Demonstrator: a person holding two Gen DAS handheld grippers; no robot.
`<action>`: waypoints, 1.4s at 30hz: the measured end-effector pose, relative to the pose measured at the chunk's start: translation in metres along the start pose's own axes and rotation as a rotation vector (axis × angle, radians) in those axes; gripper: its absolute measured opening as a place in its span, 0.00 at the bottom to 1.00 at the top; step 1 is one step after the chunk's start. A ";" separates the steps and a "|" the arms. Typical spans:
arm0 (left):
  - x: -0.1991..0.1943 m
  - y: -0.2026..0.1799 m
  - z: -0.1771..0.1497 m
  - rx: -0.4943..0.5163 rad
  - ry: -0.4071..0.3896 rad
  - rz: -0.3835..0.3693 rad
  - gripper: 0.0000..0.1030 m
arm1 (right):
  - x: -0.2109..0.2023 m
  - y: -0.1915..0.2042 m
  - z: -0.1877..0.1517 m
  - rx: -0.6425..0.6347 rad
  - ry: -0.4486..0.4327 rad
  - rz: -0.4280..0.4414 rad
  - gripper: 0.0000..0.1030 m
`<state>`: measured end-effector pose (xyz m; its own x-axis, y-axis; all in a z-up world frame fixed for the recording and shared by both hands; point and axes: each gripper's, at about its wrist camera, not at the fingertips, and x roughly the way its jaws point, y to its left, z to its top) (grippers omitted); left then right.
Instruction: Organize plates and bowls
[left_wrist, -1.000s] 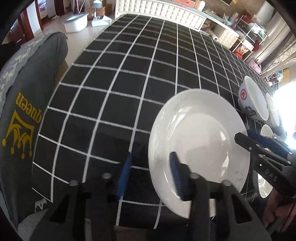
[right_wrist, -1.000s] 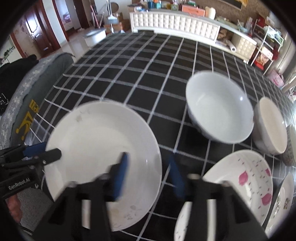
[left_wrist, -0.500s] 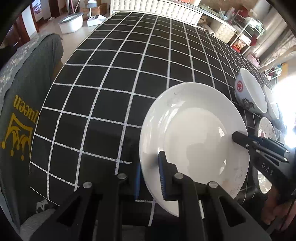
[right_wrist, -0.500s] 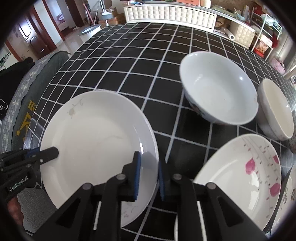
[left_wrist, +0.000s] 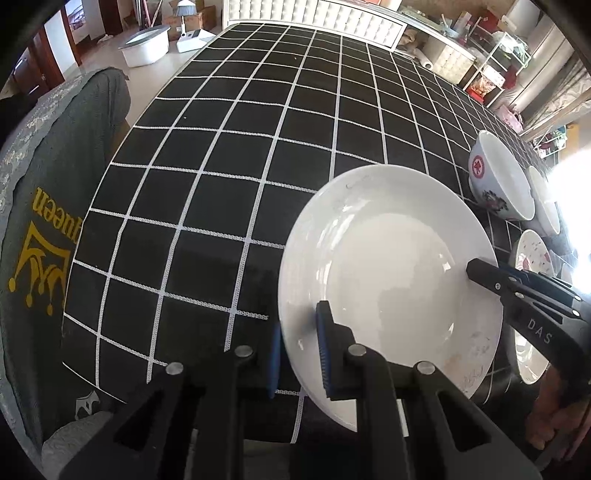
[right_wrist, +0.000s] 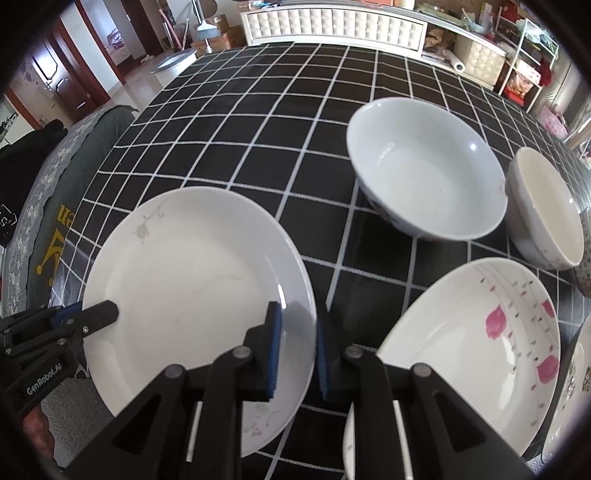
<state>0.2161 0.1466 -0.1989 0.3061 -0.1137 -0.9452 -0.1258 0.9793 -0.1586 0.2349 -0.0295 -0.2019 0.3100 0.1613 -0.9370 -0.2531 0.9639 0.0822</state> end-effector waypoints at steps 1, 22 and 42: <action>0.002 0.000 0.000 0.000 0.004 0.001 0.15 | 0.002 0.000 0.000 -0.001 0.005 0.000 0.20; -0.107 -0.105 -0.019 0.146 -0.193 -0.049 0.13 | -0.127 -0.075 -0.058 0.100 -0.203 0.049 0.21; -0.039 -0.199 -0.041 0.229 -0.036 -0.184 0.13 | -0.115 -0.165 -0.096 0.186 -0.169 0.002 0.21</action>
<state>0.1902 -0.0509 -0.1423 0.3376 -0.2905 -0.8953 0.1499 0.9556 -0.2535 0.1532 -0.2277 -0.1403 0.4626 0.1814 -0.8678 -0.0855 0.9834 0.1600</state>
